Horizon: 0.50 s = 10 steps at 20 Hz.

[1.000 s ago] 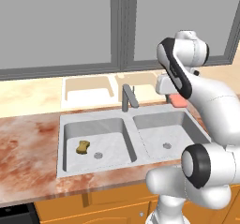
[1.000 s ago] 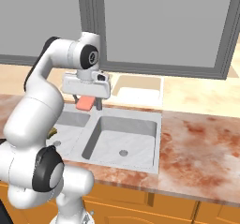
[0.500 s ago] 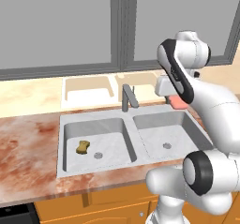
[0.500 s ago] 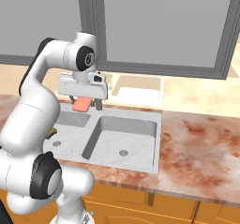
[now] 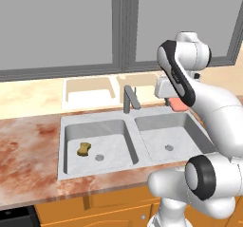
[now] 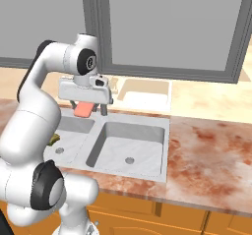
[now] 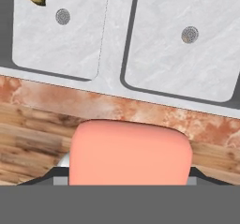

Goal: Pick up the sponge and bar soap from the sink, and place them back in the cabinet, and close the cabinet doors.

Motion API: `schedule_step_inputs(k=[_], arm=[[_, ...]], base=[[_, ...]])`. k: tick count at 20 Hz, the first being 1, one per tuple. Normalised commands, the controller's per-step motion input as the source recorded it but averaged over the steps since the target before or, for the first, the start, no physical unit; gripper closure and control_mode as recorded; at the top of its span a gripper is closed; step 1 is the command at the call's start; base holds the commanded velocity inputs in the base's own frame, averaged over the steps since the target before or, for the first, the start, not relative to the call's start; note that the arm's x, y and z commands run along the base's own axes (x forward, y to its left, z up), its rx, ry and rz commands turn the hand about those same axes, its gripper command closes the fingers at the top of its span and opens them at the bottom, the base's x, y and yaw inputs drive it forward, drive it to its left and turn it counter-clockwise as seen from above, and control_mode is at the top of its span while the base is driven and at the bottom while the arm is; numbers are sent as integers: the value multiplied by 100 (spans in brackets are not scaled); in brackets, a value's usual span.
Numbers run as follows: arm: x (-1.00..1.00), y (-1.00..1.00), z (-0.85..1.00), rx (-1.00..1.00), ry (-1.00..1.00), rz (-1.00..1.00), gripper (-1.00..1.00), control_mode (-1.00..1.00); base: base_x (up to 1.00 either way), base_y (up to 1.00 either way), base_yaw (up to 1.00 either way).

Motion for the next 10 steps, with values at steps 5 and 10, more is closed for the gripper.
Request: schedule_step_inputs(k=[5, 10], arm=[[0, 0, 0, 0, 0, 0, 100, 100], [0, 0, 0, 0, 0, 0, 100, 100]], base=[[-19, -3, -2], [-47, -9, -10]])
